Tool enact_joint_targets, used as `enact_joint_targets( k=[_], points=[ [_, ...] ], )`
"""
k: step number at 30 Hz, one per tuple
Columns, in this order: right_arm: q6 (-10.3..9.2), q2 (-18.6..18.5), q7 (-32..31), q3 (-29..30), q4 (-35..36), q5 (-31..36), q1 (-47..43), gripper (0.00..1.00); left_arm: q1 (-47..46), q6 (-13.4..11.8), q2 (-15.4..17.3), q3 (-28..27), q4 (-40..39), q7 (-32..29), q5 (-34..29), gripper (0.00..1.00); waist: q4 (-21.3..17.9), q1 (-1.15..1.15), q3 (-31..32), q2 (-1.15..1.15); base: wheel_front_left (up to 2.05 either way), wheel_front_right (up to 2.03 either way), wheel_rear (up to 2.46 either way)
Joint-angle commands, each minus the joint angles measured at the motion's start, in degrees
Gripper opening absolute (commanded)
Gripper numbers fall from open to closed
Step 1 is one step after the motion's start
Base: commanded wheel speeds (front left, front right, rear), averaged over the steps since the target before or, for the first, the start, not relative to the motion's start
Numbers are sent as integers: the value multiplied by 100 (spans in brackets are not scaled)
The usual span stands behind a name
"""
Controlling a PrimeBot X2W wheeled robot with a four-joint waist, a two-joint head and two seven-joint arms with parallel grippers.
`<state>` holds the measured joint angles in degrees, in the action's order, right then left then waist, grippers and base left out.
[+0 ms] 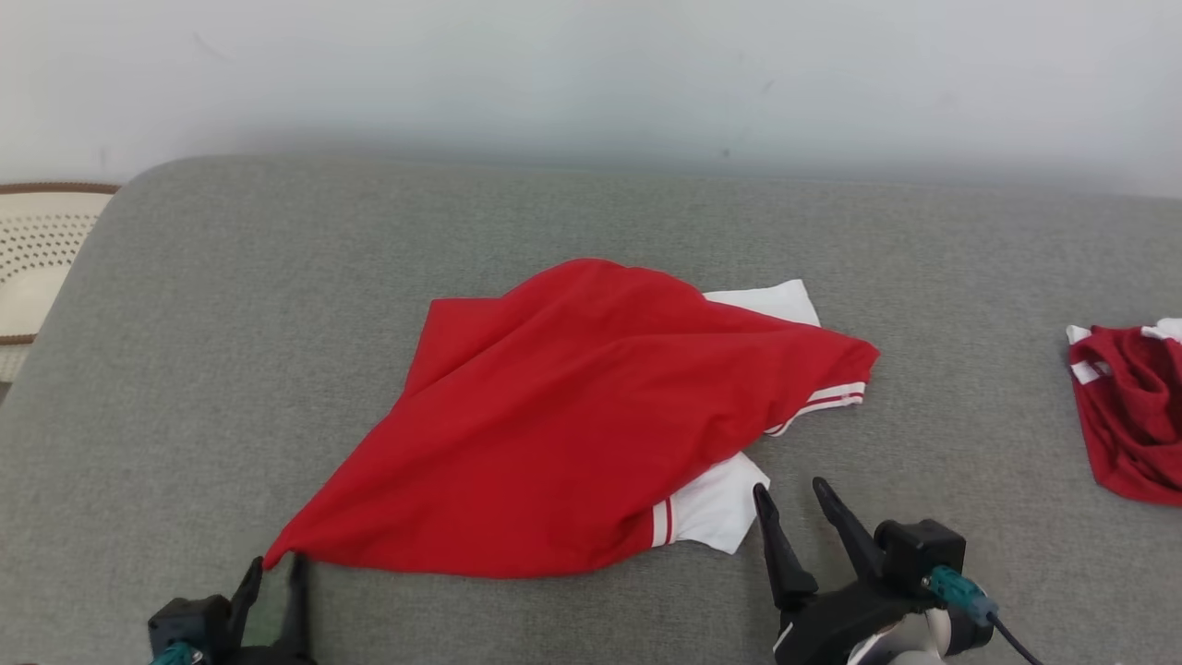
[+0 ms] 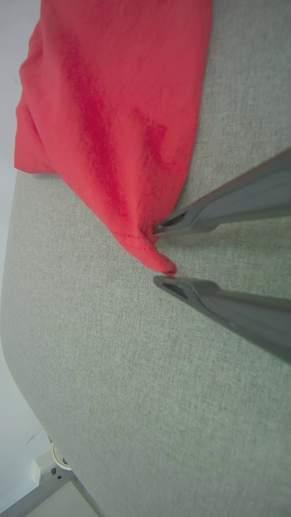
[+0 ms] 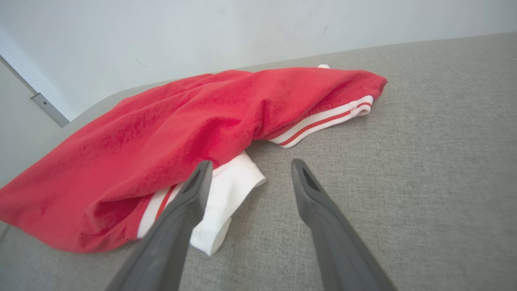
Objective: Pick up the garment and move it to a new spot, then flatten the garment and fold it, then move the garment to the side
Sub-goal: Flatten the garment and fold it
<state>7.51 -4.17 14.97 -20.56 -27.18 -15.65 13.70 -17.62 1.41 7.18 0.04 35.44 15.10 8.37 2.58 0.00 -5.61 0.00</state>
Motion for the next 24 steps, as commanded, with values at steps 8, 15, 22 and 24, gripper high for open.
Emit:
enact_joint_targets(
  k=[8,15,22,24],
  points=[
    [-2,39,19,265,-749,144,546,100,126,198,-322,121,-303,6,-164,100,530,0,-85,0,0,0,0],
    [-2,69,17,611,-1694,215,851,0,145,334,-417,384,-788,6,-141,100,702,0,-60,0,0,0,0],
    [-2,35,18,1028,-996,236,511,0,112,324,-425,760,-1183,6,189,100,423,0,-13,0,0,0,0],
    [-2,-1,18,1092,-662,227,283,0,89,301,-425,903,-1265,6,246,100,278,0,20,0,0,0,0]
  ],
)
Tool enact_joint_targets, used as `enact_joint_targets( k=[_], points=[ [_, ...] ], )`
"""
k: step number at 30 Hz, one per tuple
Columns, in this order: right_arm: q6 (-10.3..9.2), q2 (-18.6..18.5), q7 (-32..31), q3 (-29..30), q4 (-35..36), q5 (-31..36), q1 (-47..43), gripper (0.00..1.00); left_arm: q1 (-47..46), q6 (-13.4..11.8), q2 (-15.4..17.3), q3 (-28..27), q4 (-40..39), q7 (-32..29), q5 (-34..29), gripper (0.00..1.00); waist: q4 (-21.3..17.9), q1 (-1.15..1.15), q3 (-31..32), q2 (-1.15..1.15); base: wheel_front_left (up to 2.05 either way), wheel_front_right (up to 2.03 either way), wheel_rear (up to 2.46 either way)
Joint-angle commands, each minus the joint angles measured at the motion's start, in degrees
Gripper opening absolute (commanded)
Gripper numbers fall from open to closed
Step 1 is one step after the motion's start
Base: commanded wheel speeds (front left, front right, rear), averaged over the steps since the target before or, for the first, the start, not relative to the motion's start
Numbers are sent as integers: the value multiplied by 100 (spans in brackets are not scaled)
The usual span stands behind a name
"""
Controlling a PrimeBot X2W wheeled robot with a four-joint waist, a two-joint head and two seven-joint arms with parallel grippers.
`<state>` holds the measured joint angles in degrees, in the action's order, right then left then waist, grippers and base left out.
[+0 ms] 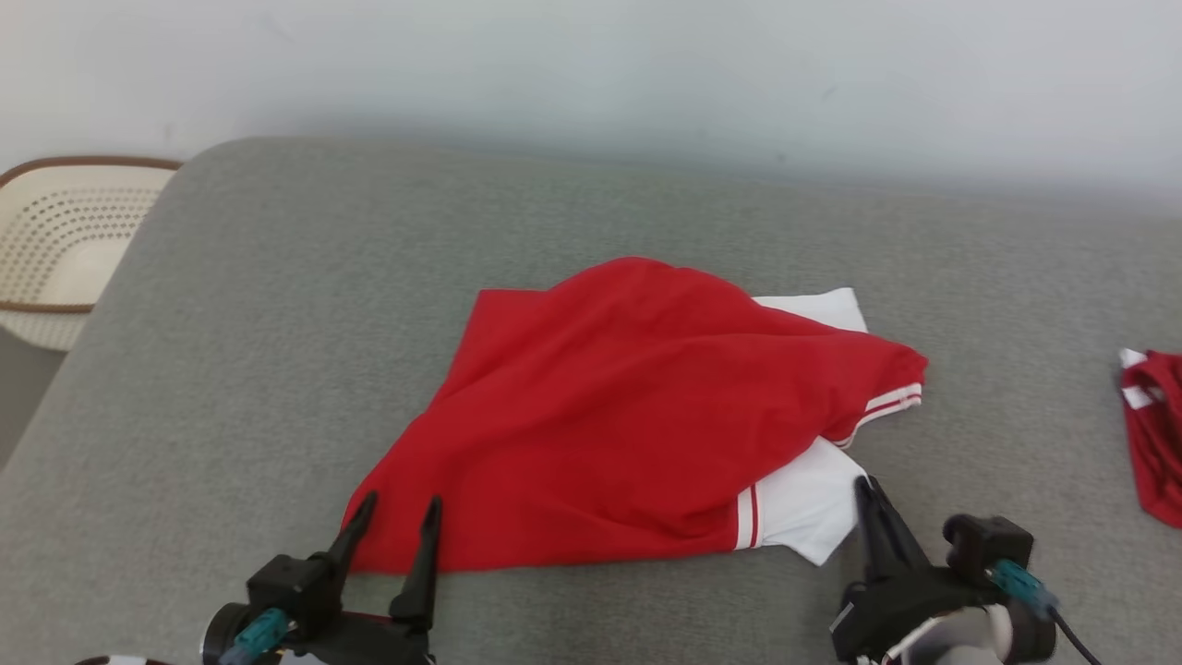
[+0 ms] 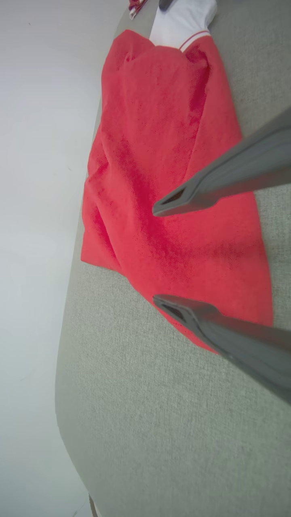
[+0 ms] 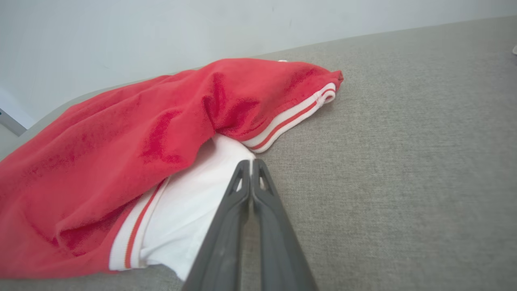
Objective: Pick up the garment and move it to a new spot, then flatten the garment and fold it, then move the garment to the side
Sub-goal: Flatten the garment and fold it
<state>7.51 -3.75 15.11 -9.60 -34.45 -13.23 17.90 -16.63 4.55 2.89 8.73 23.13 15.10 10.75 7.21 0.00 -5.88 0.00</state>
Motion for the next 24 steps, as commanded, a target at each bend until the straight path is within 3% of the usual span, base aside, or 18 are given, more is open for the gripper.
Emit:
enact_joint_targets(
  k=[1,8,12,13,14,15,24],
  points=[
    [-2,-69,4,4,265,9,-230,0,-16,-40,3,92,-55,6,39,100,-274,0,64,0,0,0,0],
    [-2,-105,4,315,1703,206,-1084,0,67,-170,7,496,94,6,234,100,-949,0,223,0,0,0,0],
    [-2,-99,4,234,2045,276,-1607,0,138,-228,7,605,194,6,302,100,-1262,0,271,0,0,0,0],
    [-2,-108,5,263,2070,272,-1705,9,143,-239,5,624,211,6,296,100,-1310,0,277,0,0,0,0],
    [-2,-105,4,318,2054,258,-1818,40,141,-258,5,635,223,6,307,100,-1353,0,278,0,0,0,0],
    [-2,-92,4,316,1979,226,-1934,100,143,-264,5,637,237,6,316,100,-1387,0,285,0,0,0,0],
    [-2,-72,4,520,2225,262,-2239,100,332,-461,7,496,320,6,233,100,-1276,0,505,0,0,0,0]
  ],
)
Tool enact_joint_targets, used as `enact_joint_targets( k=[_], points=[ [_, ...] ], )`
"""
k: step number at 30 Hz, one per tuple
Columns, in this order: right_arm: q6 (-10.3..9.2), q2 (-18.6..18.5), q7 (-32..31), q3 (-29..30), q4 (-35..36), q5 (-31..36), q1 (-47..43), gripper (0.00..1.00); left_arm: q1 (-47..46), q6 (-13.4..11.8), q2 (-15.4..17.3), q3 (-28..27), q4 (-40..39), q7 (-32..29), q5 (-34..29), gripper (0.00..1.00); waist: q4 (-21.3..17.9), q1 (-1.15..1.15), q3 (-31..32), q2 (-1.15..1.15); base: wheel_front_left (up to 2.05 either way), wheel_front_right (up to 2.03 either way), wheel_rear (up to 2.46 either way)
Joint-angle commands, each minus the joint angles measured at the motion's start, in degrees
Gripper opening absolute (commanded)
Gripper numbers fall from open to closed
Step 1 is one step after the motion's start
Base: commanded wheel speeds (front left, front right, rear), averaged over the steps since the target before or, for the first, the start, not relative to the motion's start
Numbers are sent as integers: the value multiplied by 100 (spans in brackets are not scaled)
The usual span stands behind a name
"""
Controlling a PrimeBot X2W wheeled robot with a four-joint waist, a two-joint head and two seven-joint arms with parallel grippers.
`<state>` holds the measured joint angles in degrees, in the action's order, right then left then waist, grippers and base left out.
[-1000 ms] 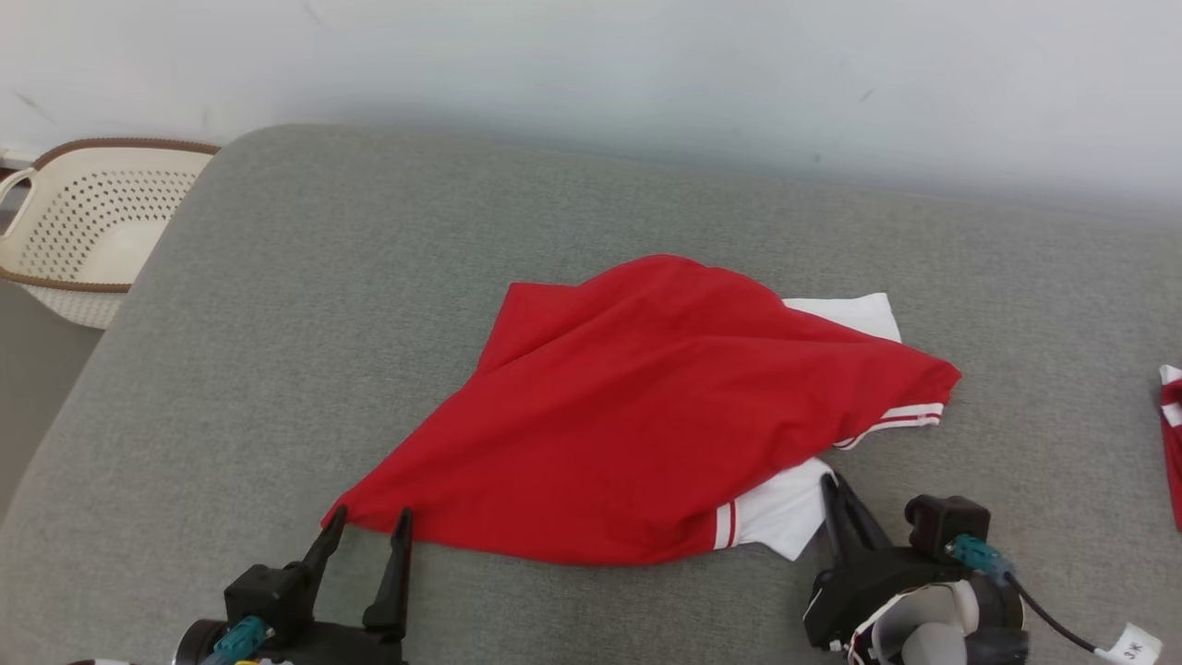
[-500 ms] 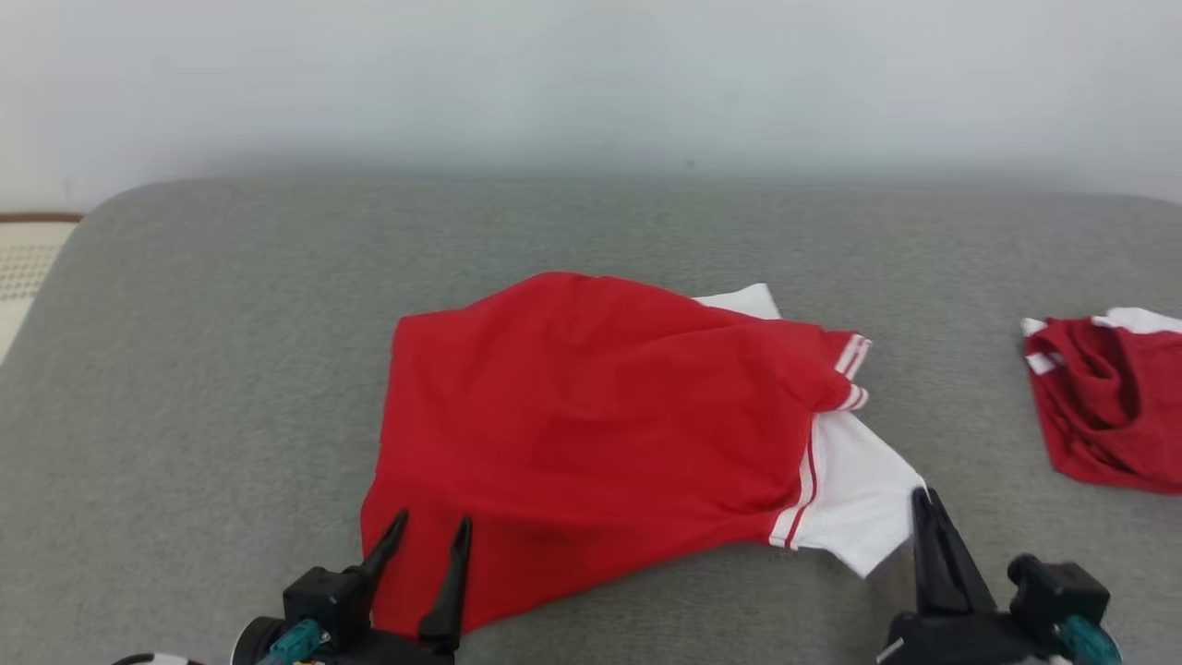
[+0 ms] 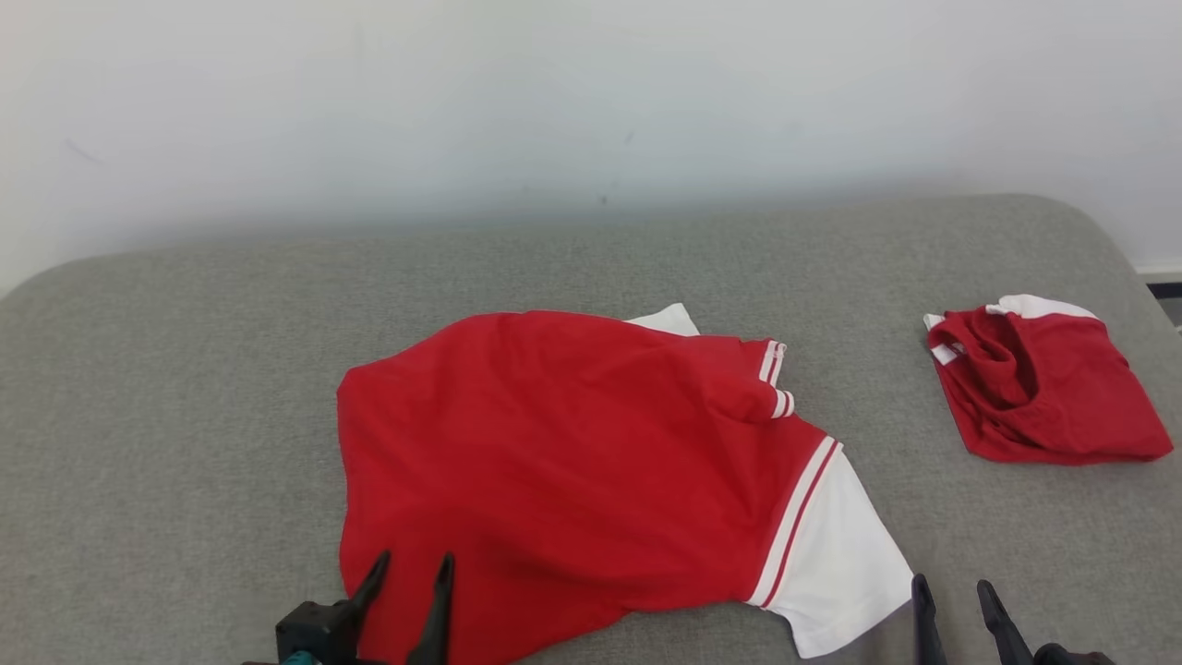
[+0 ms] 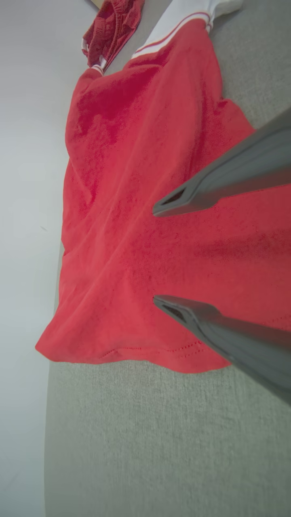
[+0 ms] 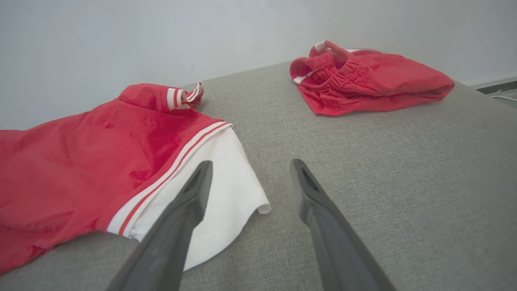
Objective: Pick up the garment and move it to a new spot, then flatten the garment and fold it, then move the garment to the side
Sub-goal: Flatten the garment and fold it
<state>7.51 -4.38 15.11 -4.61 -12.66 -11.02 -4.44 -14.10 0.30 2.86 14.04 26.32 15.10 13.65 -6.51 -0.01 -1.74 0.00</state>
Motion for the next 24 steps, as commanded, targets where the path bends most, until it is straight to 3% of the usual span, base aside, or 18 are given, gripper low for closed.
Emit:
enact_joint_targets(
  k=[1,6,24],
  points=[
    [-2,-10,3,43,79,85,8,100,143,-69,12,-82,-8,6,-109,100,128,1,114,0,0,0,0],
    [-2,26,4,267,289,298,109,100,355,-169,6,-358,-137,6,-249,100,356,1,225,0,0,0,0],
    [-2,121,4,477,224,596,-21,100,1095,73,5,-856,-550,6,-665,100,669,1,498,0,0,0,0]
  ],
)
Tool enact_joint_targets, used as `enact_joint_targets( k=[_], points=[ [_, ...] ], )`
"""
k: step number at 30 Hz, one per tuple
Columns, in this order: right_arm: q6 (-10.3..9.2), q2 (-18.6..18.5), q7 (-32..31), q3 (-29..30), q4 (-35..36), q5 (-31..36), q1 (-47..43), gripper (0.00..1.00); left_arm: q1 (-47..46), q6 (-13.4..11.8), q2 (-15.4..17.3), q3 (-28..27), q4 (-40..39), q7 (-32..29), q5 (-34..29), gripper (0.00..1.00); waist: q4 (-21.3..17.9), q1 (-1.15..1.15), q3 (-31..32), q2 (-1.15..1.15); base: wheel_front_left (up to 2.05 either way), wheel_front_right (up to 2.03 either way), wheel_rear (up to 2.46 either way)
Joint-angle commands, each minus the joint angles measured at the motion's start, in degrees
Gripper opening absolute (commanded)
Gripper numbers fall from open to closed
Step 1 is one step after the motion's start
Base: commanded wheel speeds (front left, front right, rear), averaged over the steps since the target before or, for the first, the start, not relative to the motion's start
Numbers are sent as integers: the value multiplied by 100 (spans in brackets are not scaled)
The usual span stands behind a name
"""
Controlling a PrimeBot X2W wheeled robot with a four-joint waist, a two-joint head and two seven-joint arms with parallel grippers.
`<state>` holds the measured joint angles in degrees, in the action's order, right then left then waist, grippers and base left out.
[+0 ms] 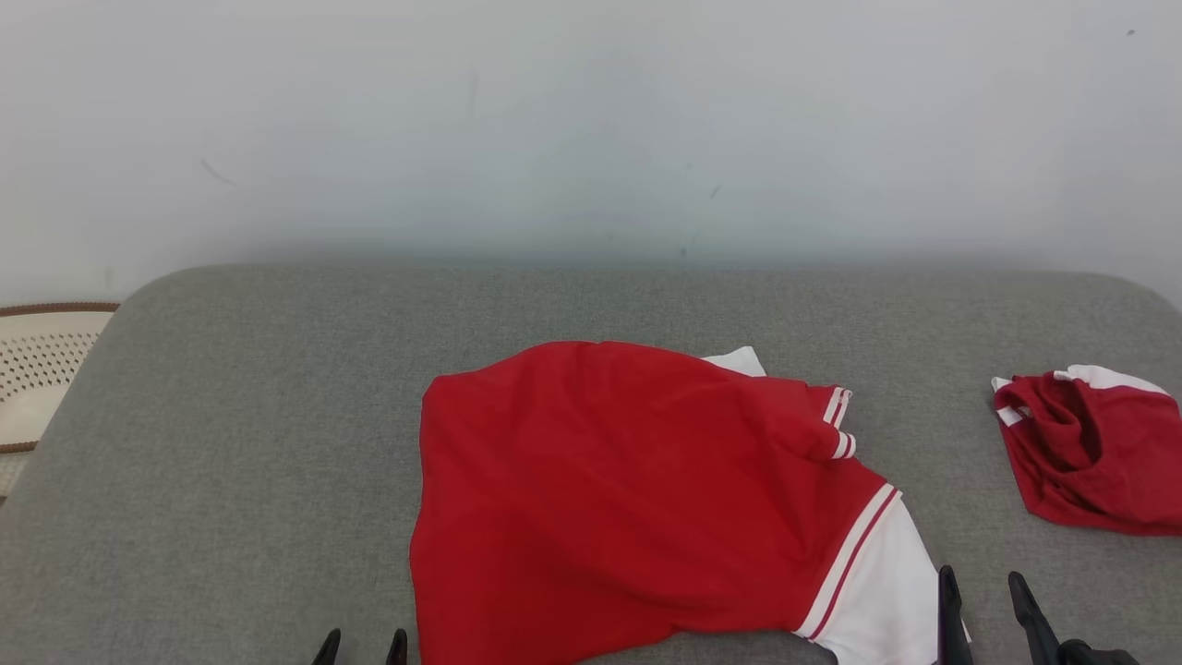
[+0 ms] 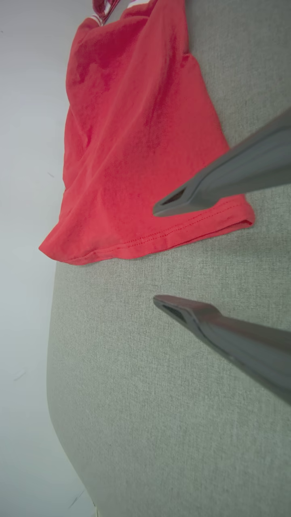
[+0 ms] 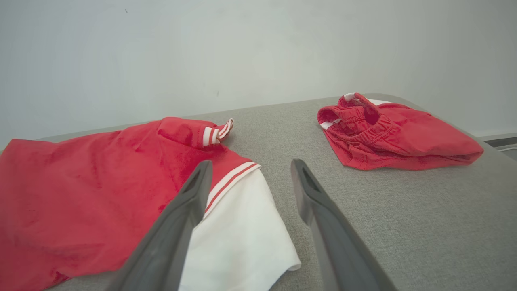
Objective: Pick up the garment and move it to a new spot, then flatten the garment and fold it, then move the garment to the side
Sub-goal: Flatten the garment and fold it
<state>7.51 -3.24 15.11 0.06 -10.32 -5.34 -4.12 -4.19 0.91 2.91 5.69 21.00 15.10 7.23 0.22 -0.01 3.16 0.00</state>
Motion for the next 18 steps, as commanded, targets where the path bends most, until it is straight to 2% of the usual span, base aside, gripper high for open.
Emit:
enact_joint_targets(
  k=[1,7,13,18],
  points=[
    [-2,8,4,25,-12,26,-60,100,141,15,0,-18,-31,6,-33,100,-9,1,18,0,0,0,0],
    [-2,27,4,53,-35,30,-134,100,242,50,1,48,-103,6,36,100,-35,1,54,0,0,0,0],
    [-2,30,4,68,-187,92,-96,100,210,167,3,310,129,6,222,100,-79,1,-24,0,0,0,0],
    [-2,32,4,36,-310,116,-9,100,128,139,2,466,387,6,405,100,-161,1,-178,0,0,0,0]
  ],
)
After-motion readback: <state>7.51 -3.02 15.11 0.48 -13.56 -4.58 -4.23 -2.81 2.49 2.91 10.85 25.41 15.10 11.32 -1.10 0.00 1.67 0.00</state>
